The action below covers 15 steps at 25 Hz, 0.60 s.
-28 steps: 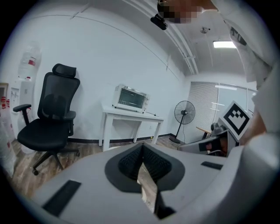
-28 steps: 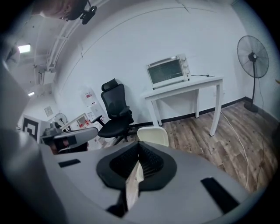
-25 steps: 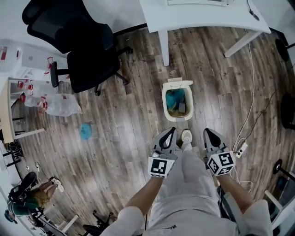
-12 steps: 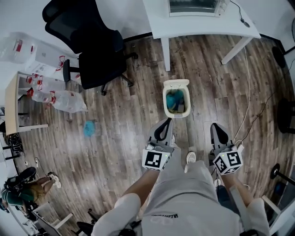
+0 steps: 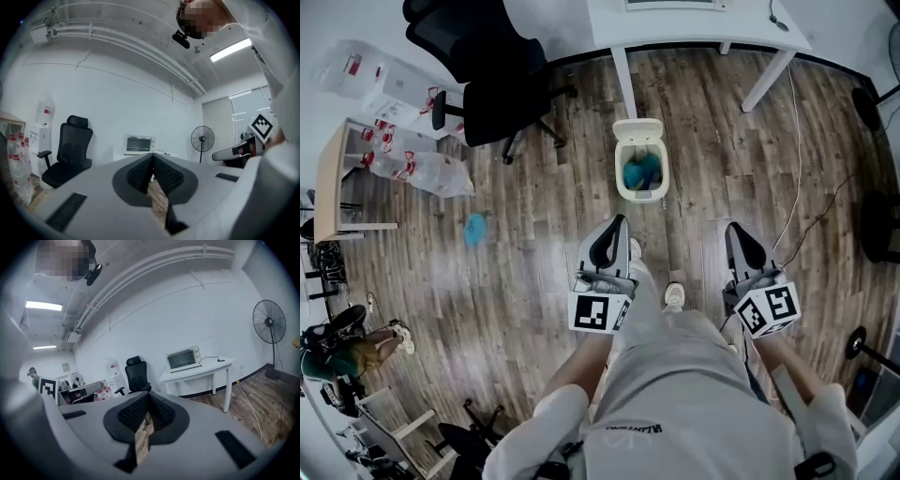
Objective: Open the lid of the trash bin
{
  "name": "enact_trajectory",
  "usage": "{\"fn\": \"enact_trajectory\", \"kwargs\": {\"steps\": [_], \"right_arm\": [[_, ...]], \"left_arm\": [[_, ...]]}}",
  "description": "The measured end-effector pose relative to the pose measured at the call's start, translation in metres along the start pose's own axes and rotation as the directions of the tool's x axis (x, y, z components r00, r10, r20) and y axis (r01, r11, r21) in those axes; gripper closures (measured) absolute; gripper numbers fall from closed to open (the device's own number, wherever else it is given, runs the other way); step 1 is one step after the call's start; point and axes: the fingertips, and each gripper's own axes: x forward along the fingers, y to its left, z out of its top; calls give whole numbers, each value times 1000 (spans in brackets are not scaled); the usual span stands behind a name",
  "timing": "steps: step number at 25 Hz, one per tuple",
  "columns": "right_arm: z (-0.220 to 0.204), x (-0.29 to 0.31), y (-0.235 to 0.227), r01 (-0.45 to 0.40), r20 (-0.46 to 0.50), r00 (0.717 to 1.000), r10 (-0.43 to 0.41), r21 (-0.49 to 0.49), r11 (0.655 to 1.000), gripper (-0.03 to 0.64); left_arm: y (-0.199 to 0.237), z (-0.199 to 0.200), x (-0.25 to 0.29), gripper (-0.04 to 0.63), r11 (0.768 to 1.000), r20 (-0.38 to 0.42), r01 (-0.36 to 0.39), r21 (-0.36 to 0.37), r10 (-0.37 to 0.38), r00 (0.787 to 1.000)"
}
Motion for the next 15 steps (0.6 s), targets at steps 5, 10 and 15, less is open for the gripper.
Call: {"fn": "enact_trajectory", "kwargs": {"steps": [5,10,15], "right_arm": [[-12,-50,1,-30,3,1000,30,-1,1000,600],[-24,-79,13,-46,8,999,45,32,998,600],[-35,-96,36,-61,16,998,60,35,998,600]], "left_arm": [[-40,2,-49,594,999,5,-45,18,45,999],[-60,1,-91,594,997,-15,-70,30,70,997],[-63,6,-126,594,996,10,-79,36,79,997]]}}
